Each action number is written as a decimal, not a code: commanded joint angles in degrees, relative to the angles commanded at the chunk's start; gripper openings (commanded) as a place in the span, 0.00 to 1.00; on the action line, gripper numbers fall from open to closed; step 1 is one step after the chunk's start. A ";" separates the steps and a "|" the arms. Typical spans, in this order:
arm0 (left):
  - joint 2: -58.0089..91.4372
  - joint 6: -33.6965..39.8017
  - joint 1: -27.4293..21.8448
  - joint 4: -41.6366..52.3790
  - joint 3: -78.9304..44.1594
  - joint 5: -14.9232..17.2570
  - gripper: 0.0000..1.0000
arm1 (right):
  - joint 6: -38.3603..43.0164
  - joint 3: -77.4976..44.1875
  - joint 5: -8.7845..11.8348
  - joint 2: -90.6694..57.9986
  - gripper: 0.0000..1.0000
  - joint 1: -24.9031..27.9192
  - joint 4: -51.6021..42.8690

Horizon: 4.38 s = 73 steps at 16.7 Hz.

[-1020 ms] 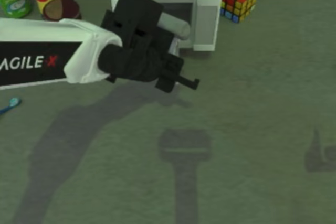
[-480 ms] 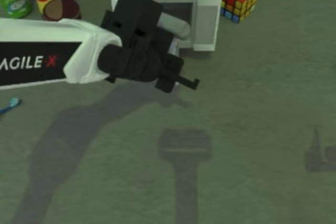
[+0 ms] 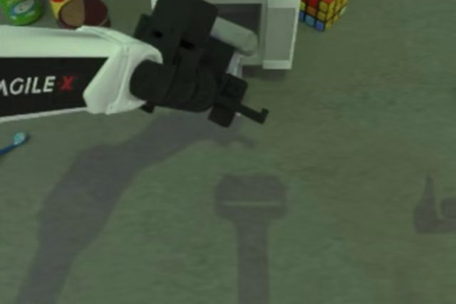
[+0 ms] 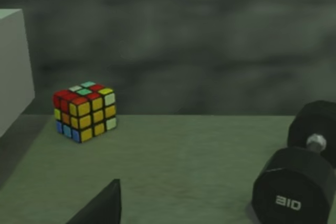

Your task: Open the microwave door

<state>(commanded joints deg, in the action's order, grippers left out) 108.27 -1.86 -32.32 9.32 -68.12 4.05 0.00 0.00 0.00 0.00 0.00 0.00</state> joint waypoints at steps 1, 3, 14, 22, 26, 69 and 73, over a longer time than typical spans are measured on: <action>-0.29 -0.49 0.29 -0.11 0.19 0.34 0.00 | 0.00 0.00 0.00 0.00 1.00 0.00 0.00; -0.78 -1.74 0.86 -0.24 0.72 1.12 0.00 | 0.00 0.00 0.00 0.00 1.00 0.00 0.00; -0.89 -2.23 1.11 -0.20 1.04 1.44 0.00 | 0.00 0.00 0.00 0.00 1.00 0.00 0.00; -0.89 -2.23 1.11 -0.20 1.04 1.44 0.00 | 0.00 0.00 0.00 0.00 1.00 0.00 0.00; -0.89 -2.23 1.11 -0.20 1.04 1.44 0.00 | 0.00 0.00 0.00 0.00 1.00 0.00 0.00; -3.02 -8.79 3.82 0.25 3.69 6.91 0.00 | 0.00 0.00 0.00 0.00 1.00 0.00 0.00; -3.02 -8.79 3.82 0.25 3.69 6.91 0.00 | 0.00 0.00 0.00 0.00 1.00 0.00 0.00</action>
<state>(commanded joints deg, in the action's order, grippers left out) 105.24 -10.65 -28.50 9.58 -64.43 10.96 0.00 0.00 0.00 0.00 0.00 0.00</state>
